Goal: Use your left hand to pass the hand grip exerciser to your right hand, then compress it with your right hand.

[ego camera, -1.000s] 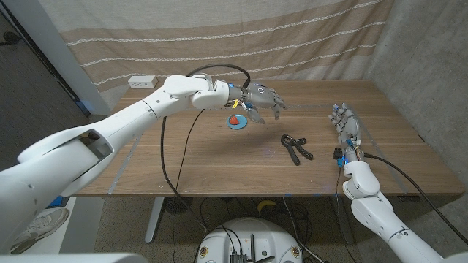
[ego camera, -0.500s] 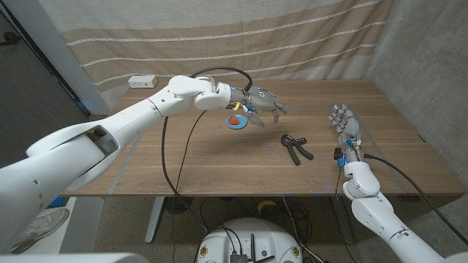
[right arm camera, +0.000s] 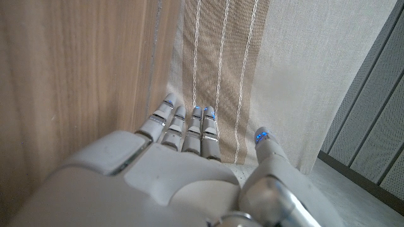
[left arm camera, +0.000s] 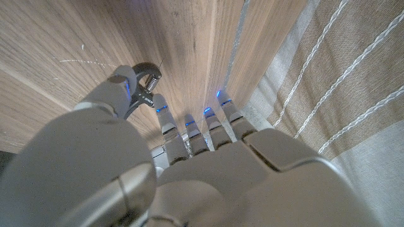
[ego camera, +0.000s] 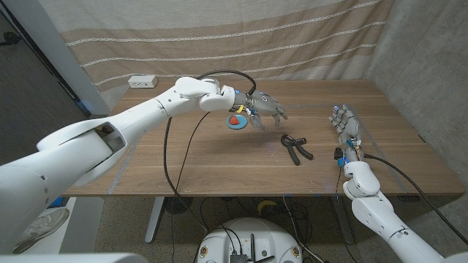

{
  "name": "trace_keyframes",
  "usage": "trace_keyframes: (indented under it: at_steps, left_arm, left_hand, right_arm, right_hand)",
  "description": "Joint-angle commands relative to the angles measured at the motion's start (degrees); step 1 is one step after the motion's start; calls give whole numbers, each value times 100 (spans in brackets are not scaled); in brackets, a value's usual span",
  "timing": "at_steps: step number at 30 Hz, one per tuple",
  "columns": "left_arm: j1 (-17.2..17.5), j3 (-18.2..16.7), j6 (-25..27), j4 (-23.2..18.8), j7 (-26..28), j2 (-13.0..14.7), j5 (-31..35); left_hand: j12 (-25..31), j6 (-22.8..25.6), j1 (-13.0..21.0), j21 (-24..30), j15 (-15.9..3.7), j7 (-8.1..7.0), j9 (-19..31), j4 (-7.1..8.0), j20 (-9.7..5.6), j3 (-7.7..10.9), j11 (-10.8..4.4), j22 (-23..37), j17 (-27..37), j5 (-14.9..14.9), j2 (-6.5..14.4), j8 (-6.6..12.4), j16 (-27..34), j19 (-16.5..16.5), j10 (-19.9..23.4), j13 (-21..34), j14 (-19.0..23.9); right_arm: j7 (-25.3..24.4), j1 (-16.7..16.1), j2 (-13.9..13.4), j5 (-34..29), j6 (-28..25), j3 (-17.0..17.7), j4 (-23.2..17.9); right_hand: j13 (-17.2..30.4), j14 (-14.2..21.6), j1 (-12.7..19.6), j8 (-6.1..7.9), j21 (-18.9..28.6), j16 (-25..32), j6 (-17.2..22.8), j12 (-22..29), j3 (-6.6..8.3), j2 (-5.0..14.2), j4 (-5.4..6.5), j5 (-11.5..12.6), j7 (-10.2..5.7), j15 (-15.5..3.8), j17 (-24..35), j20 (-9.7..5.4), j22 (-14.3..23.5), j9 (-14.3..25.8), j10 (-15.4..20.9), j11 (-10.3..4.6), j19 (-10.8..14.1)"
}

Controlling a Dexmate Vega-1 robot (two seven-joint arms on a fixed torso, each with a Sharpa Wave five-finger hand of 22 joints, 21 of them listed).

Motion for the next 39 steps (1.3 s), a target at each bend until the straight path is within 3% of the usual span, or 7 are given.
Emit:
trace_keyframes:
  at_steps: [1, 11, 19, 28, 39]
  left_arm:
    - [-168, 340, 139, 193, 240, -166, 376]
    - [-297, 582, 227, 420, 296, -351, 442]
    - [-400, 723, 70, 750, 262, -523, 177]
    - [-470, 877, -77, 1159, 718, -634, 147]
    - [-516, 1120, 38, 1338, 1496, -656, 496]
  left_hand:
    - [7, 85, 14, -46, -245, 10, 20, -6, 16, -48, 6, 30, 6, -32, 60, 14, -6, 9, -12, 13, -35]
    - [-1, 178, 45, -84, -225, -124, 19, -7, 39, -107, 16, 32, 6, -24, 103, 15, -6, 1, -40, 13, -60]
    - [-7, 98, 49, -113, -212, -132, 15, 3, 42, -158, 31, 35, 8, -22, 137, -50, -3, -7, -68, 13, -74]
    - [6, 14, 63, -133, -228, -126, 13, 5, 58, -202, 34, 37, 8, -19, 170, -114, 11, 5, -47, 13, -53]
    - [10, -87, 106, -141, -267, -120, 14, -3, 48, -239, 33, 38, 7, -13, 219, -187, 33, 57, -41, 13, 1]
  right_arm:
    - [63, 42, 4, 63, 24, 13, 94]
    - [94, -15, -18, 135, 36, 52, 84]
    - [74, -70, -62, 135, 5, 81, 22]
    - [42, -123, -108, 132, -58, 105, -54]
    - [21, -154, -112, 121, -58, 122, -85]
  right_hand:
    - [33, 53, -19, 17, -18, 50, 50, -22, -8, -16, -22, 55, -9, -16, 18, 14, 26, 33, 32, -4, 34]
    - [39, 56, -24, 7, -21, 49, 54, -31, -10, -18, -27, 56, -2, -14, 24, 16, 26, 34, 36, -2, 39]
    - [43, 55, -28, 3, -25, 47, 63, -35, -12, -20, -31, 57, 3, -15, 28, 17, 27, 36, 45, 7, 39]
    - [48, 62, -31, -6, -29, 47, 62, -45, -12, -19, -35, 58, 5, -10, 32, 21, 27, 36, 42, -1, 41]
    - [52, 61, -34, -11, -31, 44, 67, -52, -13, -20, -40, 59, 8, -10, 36, 23, 27, 37, 44, 4, 44]
